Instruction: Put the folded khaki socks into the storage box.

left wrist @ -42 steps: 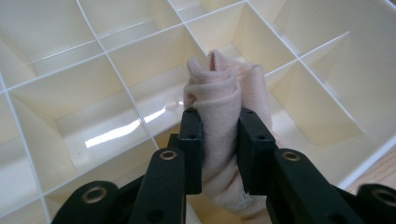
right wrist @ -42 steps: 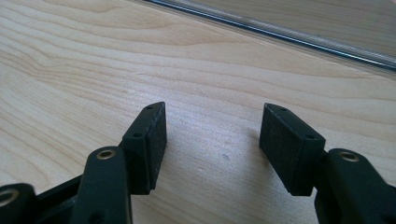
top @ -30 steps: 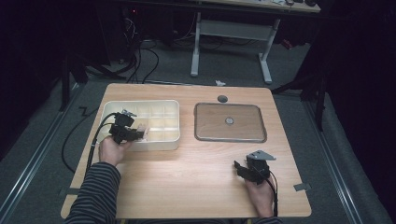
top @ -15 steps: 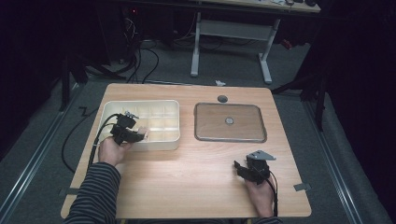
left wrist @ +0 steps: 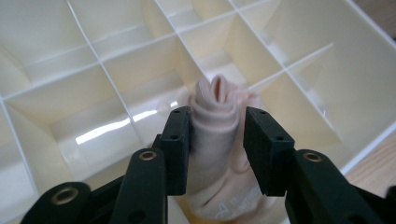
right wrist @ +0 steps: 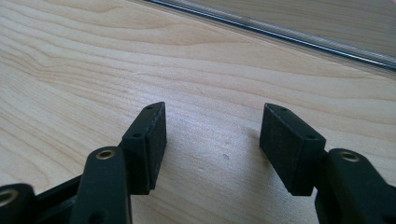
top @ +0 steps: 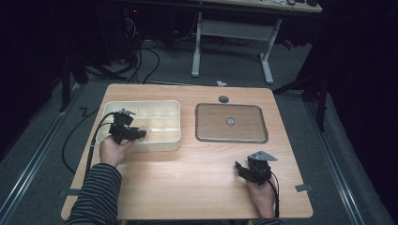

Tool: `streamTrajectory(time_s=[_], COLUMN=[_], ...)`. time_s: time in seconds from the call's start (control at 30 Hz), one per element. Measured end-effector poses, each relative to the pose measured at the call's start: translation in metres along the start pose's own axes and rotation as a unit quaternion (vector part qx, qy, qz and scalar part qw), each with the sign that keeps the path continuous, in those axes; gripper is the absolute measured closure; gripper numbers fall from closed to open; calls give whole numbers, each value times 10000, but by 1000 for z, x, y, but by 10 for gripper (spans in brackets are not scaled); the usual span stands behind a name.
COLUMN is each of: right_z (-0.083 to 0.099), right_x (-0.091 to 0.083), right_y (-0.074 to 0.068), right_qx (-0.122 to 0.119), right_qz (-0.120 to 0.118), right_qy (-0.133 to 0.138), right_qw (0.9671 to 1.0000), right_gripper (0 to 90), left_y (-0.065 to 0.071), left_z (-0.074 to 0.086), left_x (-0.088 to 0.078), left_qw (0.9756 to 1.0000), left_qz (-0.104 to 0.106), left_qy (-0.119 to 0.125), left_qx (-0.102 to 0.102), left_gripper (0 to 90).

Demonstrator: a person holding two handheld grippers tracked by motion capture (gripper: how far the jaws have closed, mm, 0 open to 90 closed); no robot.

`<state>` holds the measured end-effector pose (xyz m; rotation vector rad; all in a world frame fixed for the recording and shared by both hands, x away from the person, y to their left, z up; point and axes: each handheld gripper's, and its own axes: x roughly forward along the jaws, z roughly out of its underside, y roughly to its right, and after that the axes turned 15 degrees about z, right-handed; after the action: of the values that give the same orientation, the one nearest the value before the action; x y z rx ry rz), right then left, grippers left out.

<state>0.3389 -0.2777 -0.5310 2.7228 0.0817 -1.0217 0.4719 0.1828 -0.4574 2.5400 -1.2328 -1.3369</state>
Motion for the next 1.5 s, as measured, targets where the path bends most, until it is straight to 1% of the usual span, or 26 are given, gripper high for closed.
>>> streamTrajectory(time_s=[0.03,0.1,0.13,0.2,0.33,0.43,0.47,0.57,0.63,0.73,0.8,0.87,1.2,1.37,1.5], right_z=[0,0,0,0,0,0,0,0,0,0,0,0,0,0,0], right_x=[0,0,0,0,0,0,0,0,0,0,0,0,0,0,0], right_y=[0,0,0,0,0,0,0,0,0,0,0,0,0,0,0], right_qx=[-5,-4,-6,-4,-5,-2,0,-1,-2,-2,-7,-5,2,-2,-3], right_qz=[-2,-3,-1,-3,-1,-2,-3,-2,-2,-3,-2,-3,-2,-3,-8], right_qy=[4,4,4,3,3,0,1,-1,0,0,0,0,-2,2,0], right_qw=[10000,10000,10000,10000,10000,10000,10000,10000,10000,10000,10000,10000,10000,10000,10000], right_gripper=[413,413,413,413,412,412,412,412,412,412,412,412,412,410,409], left_y=[1,1,1,0,1,2,1,1,-1,-1,-2,-2,-2,0,2], left_z=[-1,-1,-2,-1,-1,1,2,2,3,4,3,3,5,5,4], left_x=[-1,-1,-1,-1,1,5,7,9,11,17,18,18,16,15,12], left_qw=[10000,9998,9997,9997,9999,9995,9994,9992,9988,9972,9969,9970,9976,9975,9974], left_qz=[-30,-89,-140,-123,-144,-245,-252,-260,-280,-439,-455,-441,-389,-445,-499], left_qy=[90,194,212,208,54,-175,-215,-290,-405,-606,-644,-636,-562,-519,-498], left_qx=[-19,-26,-23,-66,-68,17,20,16,4,89,73,45,119,170,159], left_gripper=[625,655,688,741,788,798,800,803,805,807,807,806,774,743,691])
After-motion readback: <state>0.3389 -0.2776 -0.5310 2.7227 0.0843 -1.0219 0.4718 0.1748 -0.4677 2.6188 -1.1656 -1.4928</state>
